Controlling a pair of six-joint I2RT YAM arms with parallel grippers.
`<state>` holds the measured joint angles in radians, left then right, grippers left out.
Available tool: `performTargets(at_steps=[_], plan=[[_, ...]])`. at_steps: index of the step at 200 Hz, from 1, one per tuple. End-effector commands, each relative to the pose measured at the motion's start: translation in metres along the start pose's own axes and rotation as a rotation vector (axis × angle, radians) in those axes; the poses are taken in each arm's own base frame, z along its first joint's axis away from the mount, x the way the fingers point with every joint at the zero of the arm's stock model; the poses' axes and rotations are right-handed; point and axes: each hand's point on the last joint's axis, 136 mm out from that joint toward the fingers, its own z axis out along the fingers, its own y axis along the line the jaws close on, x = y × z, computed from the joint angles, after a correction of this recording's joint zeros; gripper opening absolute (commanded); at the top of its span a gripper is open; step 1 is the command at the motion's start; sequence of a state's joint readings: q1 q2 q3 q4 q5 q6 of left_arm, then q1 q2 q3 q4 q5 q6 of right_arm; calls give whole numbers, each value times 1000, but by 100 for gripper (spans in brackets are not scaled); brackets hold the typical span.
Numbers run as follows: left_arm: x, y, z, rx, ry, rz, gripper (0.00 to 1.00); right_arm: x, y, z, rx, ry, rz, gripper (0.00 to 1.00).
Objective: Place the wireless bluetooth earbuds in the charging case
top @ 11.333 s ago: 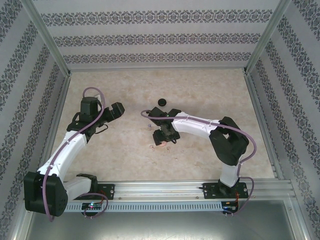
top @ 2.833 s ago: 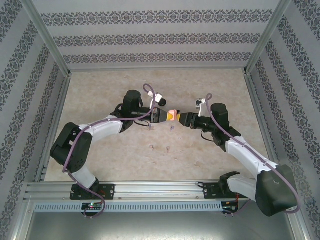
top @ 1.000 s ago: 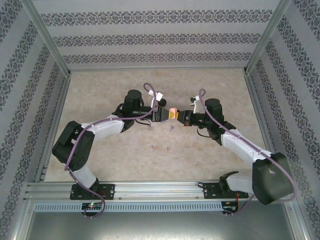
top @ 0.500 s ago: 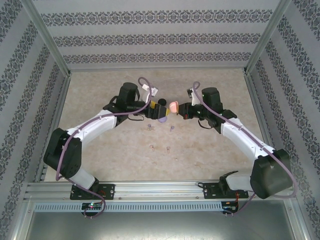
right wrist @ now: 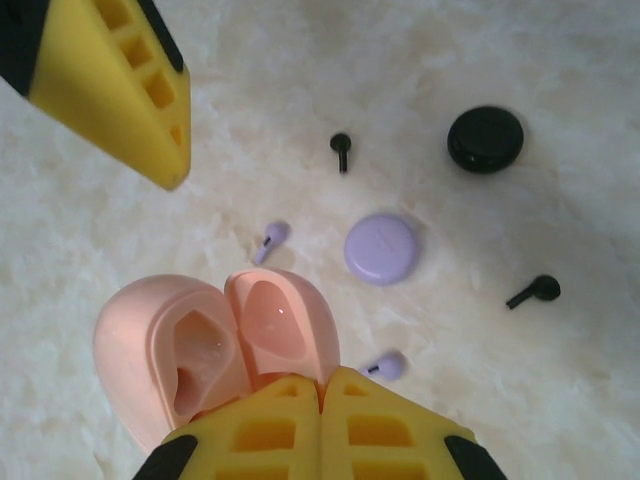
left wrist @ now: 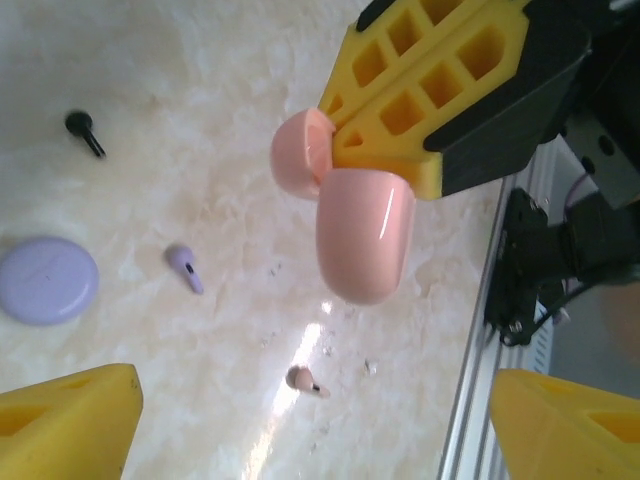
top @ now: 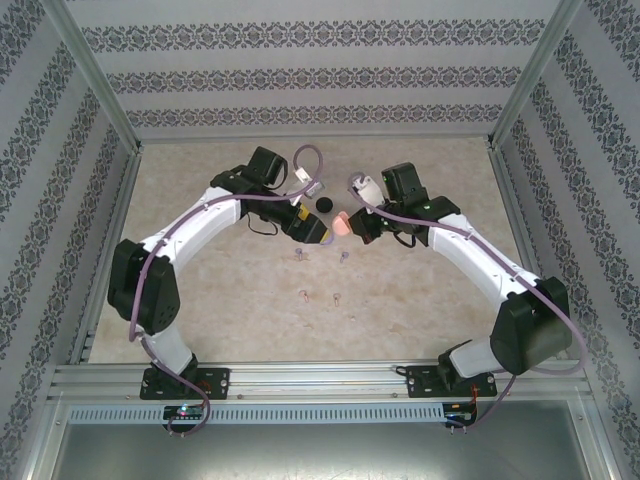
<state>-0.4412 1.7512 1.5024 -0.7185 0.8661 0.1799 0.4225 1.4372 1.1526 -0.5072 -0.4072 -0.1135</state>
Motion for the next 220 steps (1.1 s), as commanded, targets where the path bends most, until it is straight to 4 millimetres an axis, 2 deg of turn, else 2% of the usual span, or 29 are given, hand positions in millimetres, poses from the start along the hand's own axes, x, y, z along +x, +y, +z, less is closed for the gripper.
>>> performTargets(at_steps=[1,62,155,220], plan=[[6,-10,-7,84,59,17,86,4,3,-3,26,55,-93,0],[2,-9,4,160,59,-5,76,-7,23,-6,-7,4,-121,0],[-6,-10,16,250,20,-47,69,-18,34,1,-45,-28,-121,0],[-8,-8,22,267,12,-53,51,-20,38,8,-59,-17,-127,0]])
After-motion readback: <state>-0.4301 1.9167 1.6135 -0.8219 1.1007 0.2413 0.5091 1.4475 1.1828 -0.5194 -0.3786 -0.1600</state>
